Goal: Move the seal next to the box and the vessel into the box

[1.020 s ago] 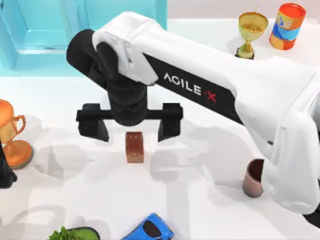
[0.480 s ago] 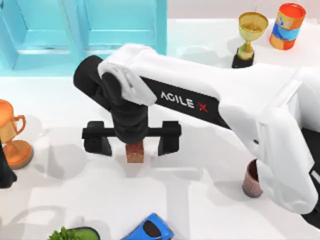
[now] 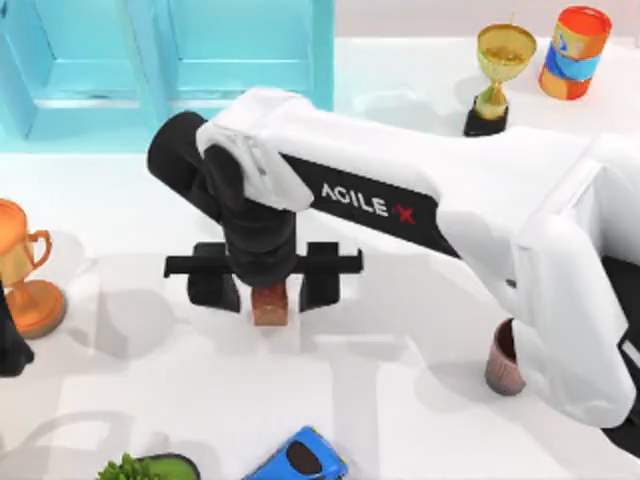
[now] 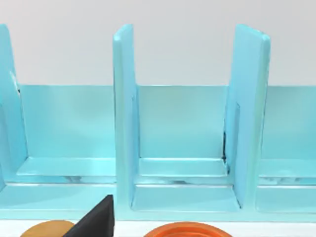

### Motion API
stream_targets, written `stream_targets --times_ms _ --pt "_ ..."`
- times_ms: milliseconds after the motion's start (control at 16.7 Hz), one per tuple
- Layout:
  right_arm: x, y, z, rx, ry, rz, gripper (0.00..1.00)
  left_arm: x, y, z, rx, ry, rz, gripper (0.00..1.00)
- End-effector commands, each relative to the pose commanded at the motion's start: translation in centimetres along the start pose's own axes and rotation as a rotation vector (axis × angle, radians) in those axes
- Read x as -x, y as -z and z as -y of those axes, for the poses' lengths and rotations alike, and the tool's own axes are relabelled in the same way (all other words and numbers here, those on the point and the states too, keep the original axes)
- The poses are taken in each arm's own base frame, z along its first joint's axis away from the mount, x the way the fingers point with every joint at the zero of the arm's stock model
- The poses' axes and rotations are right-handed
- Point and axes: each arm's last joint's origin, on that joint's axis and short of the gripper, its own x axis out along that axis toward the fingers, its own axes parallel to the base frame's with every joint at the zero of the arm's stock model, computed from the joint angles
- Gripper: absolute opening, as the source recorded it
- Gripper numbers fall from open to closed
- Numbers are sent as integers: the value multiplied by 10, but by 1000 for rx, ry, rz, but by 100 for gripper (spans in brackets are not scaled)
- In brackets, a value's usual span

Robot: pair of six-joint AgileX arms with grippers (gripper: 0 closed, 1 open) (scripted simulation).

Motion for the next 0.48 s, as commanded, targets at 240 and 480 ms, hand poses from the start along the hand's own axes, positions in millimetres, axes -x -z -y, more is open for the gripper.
stream_targets --times_ms 240,480 --pt "0 0 0 0 0 0 17 0 0 0 0 0 0 100" --pt "0 0 0 0 0 0 0 0 0 0 0 0 0 100"
